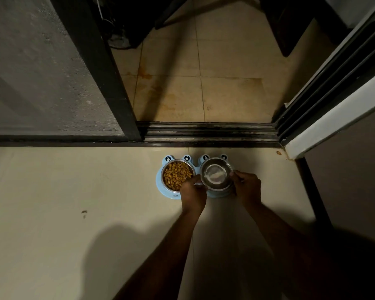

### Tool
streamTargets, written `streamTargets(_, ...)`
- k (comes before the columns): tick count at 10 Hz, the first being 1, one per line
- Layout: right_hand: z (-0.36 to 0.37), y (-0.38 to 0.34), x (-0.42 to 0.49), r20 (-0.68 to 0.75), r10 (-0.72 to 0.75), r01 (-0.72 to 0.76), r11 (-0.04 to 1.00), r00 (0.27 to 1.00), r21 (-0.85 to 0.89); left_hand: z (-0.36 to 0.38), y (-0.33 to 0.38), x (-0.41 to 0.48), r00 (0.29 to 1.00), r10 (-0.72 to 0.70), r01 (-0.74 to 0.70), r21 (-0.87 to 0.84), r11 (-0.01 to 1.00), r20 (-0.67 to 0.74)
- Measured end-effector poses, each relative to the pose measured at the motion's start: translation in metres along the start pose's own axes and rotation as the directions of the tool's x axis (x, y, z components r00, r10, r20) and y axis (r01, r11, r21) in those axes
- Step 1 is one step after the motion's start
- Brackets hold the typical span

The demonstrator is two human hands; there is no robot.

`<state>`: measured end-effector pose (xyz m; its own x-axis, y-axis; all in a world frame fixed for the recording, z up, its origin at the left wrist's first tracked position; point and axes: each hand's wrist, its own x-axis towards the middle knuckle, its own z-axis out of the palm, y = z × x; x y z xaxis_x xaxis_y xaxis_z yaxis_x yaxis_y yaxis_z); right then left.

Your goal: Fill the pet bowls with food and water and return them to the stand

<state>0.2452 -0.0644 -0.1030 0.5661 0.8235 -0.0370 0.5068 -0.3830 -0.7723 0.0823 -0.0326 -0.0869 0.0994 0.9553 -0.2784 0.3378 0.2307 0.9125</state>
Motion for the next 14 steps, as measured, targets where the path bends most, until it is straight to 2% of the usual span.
streamTargets(1,-0.001,0.003,0.000,-0.015,0.011,-0.011,1.000,1.000,0.008,0.001,0.001,0.000,1.000,-0.012,0.012,-0.004,1.000,-0.008)
streamTargets(3,0.001,0.005,0.000,-0.050,-0.036,0.034,0.998,0.998,-0.044,0.003,-0.002,0.001,0.998,0.062,-0.062,0.073,0.995,-0.001)
streamTargets(8,0.002,0.005,0.000,-0.048,0.047,-0.047,0.999,0.998,0.002,0.006,-0.007,0.006,0.997,0.063,-0.072,0.193,0.979,0.051)
streamTargets(10,0.005,0.006,0.001,-0.046,0.078,-0.080,0.997,0.996,-0.023,0.005,-0.006,0.010,0.999,0.015,-0.021,0.141,0.990,0.043)
streamTargets(12,0.007,-0.008,-0.021,-0.043,0.092,-0.094,0.994,0.995,-0.048,-0.008,0.000,-0.001,0.996,0.081,-0.089,0.191,0.978,0.046)
streamTargets(13,-0.007,-0.028,-0.047,0.044,0.021,-0.018,0.998,0.999,-0.059,-0.033,0.016,-0.016,0.992,0.115,-0.121,0.194,0.974,0.043)
streamTargets(14,-0.032,-0.063,-0.076,0.290,0.004,0.027,0.994,0.957,-0.105,-0.062,0.050,-0.035,0.988,0.117,-0.137,0.246,0.959,0.097)
